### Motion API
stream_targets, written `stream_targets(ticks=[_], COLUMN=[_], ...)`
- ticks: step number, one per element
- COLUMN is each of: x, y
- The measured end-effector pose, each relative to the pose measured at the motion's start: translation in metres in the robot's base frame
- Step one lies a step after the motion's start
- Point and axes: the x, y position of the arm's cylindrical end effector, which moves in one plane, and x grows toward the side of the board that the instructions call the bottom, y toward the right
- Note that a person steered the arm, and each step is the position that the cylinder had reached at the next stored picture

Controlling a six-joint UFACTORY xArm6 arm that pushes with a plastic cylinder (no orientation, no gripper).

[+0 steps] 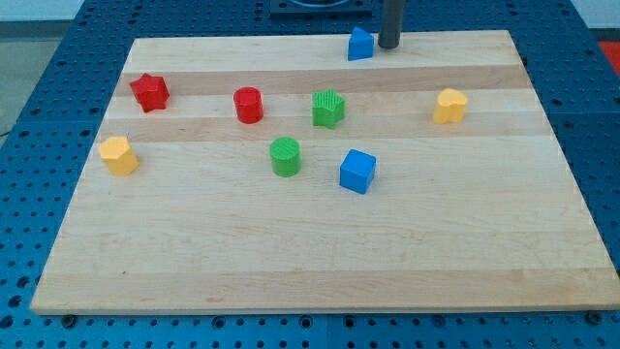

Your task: Push the blue triangle closer to the blue cube

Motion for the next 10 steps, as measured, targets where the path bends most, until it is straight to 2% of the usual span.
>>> stream_targets(ticks=[1, 2, 3, 4, 5, 6, 8, 9, 10], x=[-0.003, -0.019, 0.016, 0.066, 0.045, 0.051, 0.150, 0.159, 0.139], y=[0.000, -0.036, -0.086, -0.086, -0.082, -0.083, -0.053, -0.042, -0.033])
